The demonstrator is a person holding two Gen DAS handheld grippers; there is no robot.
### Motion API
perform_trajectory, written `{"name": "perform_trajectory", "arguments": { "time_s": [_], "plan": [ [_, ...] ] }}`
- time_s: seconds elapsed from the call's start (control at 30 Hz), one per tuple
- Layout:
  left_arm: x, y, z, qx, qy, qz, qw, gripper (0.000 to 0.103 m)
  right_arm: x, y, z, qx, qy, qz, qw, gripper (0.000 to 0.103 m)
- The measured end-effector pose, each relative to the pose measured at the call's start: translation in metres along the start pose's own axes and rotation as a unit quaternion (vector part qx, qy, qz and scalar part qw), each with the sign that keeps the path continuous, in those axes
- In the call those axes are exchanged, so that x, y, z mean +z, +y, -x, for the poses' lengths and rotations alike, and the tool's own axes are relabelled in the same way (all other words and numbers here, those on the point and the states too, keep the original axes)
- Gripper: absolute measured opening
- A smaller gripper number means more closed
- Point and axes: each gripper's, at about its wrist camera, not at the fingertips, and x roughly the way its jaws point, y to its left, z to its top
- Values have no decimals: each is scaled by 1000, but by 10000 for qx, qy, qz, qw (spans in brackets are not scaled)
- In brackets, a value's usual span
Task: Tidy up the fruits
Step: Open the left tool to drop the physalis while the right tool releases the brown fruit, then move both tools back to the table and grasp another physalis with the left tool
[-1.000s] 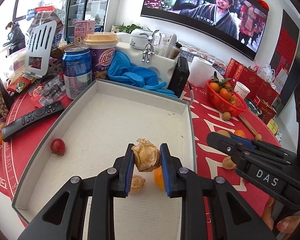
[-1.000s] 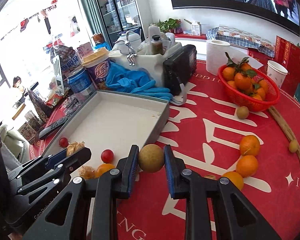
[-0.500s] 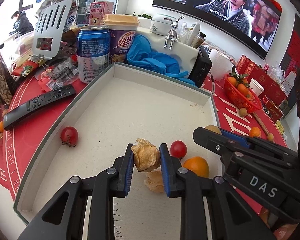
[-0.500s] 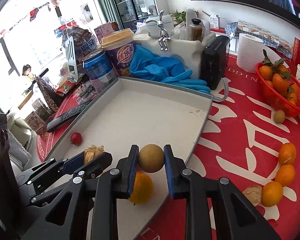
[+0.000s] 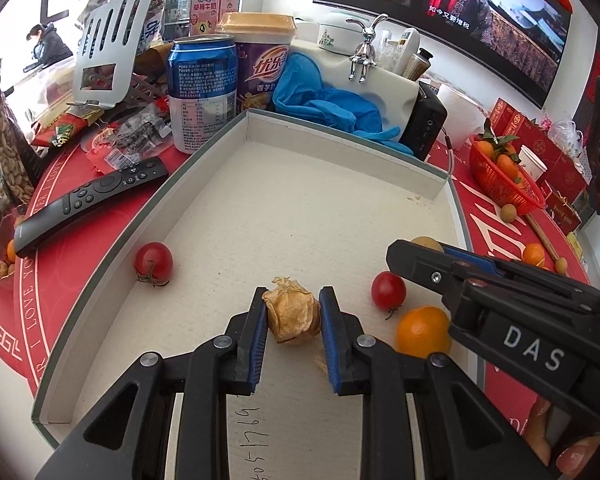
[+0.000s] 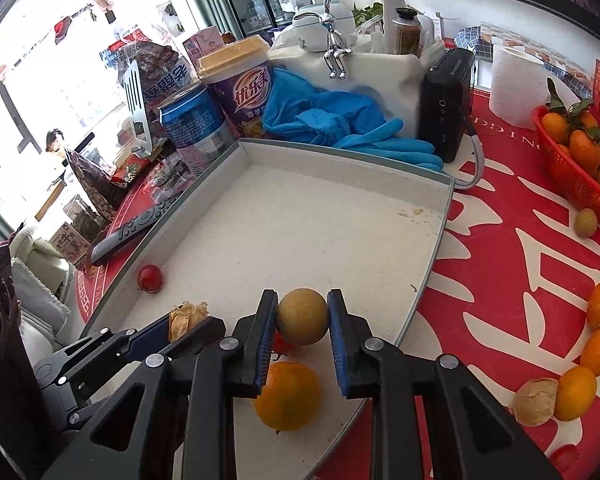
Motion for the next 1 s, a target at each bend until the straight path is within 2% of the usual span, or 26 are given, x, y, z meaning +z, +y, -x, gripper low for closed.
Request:
{"name": "perform_trajectory", "arguments": {
  "time_s": [0.1, 0.17, 0.23, 0.27, 0.33, 0.4, 0.43, 0.47, 0.53, 0.63, 0.8, 0.9, 1.0],
  "plan": [
    [0, -1, 1, 86, -31, -25, 10000, 32, 2, 3, -1, -11, -16, 21, 10000, 26],
    [1, -1, 2, 134, -33, -8, 9999, 47, 3, 4, -3, 24, 21, 21, 10000, 27],
    [2, 0, 7, 168, -134, 68, 9997, 79, 4, 3, -4, 35, 80, -14, 10000, 27],
    [3, 0, 11, 195, -224, 97, 9995, 83, 4, 2, -4, 31, 103, -32, 9999, 27],
    [2, 0, 14, 292, -345, 97, 9989, 84, 5, 1, -3, 27, 111, -54, 9999, 27],
    [3, -1, 13, 296, -308, 62, 9991, 84, 6, 0, 1, 44, 63, -64, 9999, 27],
    [3, -1, 13, 287, -312, 65, 9991, 84, 7, -1, 3, 90, 41, -71, 9999, 33],
    [3, -1, 14, 278, -338, 93, 9990, 84, 8, -2, 6, 166, 15, -92, 9998, 65],
    [3, -1, 19, 197, -427, 159, 9988, 85, 9, -5, 17, 452, -226, -186, 9985, 103],
    [5, -6, 30, 65, -695, 178, 9974, 86, 11, -6, 35, 434, -451, -229, 9978, 103],
    [4, -26, 51, -243, -1112, -67, 9935, 87, 9, -23, 69, 152, -780, -432, 9959, 103],
    [0, -44, 57, -495, -1169, -307, 9914, 88, 0, -44, 87, -97, -890, -600, 9942, 103],
    [-3, -65, 59, -909, -1075, -525, 9886, 88, -15, -71, 104, -414, -974, -933, 9900, 103]
  ]
}}
